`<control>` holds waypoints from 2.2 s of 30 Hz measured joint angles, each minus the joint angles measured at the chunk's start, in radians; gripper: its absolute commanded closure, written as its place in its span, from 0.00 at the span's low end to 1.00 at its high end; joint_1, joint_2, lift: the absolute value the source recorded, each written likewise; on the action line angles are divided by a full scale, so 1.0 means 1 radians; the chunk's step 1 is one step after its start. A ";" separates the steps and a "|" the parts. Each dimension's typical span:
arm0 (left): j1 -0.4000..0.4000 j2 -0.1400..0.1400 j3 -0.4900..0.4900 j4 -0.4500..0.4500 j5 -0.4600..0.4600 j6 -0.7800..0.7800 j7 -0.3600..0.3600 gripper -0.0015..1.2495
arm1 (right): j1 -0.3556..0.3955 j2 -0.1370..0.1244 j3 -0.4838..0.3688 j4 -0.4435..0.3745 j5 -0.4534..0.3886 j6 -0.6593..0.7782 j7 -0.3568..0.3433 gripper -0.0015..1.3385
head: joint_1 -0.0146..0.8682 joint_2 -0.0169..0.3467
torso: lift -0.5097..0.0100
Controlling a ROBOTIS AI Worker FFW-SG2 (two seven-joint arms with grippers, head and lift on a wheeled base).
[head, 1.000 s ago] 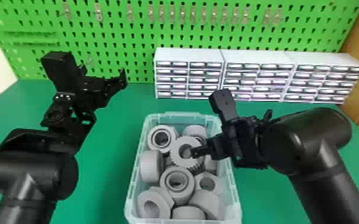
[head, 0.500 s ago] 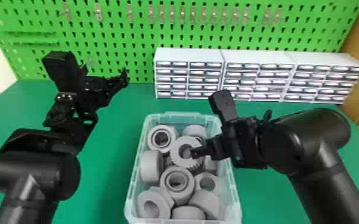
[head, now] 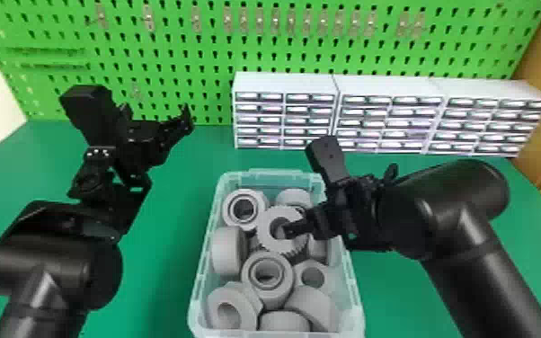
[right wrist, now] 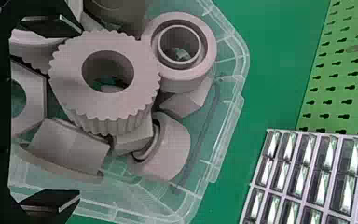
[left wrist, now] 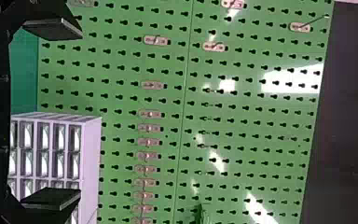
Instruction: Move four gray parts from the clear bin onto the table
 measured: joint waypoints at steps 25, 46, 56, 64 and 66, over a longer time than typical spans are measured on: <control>0.016 -0.011 -0.004 0.053 -0.032 -0.051 -0.002 0.08 | -0.065 0.009 0.086 0.246 0.169 -0.237 0.184 0.06 | 0.78 0.14 | 0.89; 0.021 -0.009 0.000 0.054 -0.029 -0.052 -0.010 0.08 | -0.118 0.020 0.155 0.412 0.239 -0.375 0.243 0.06 | 0.78 0.14 | 0.89; 0.022 -0.009 0.002 0.056 -0.027 -0.052 -0.014 0.08 | -0.122 0.019 0.167 0.432 0.258 -0.392 0.245 0.70 | 0.78 0.14 | 0.89; 0.023 -0.009 0.003 0.057 -0.027 -0.052 -0.021 0.08 | -0.118 0.019 0.189 0.413 0.309 -0.414 0.244 0.78 | 0.78 0.14 | 0.89; 0.025 -0.009 0.003 0.057 -0.027 -0.052 -0.022 0.08 | -0.117 0.019 0.196 0.407 0.321 -0.416 0.244 0.78 | 0.78 0.14 | 0.89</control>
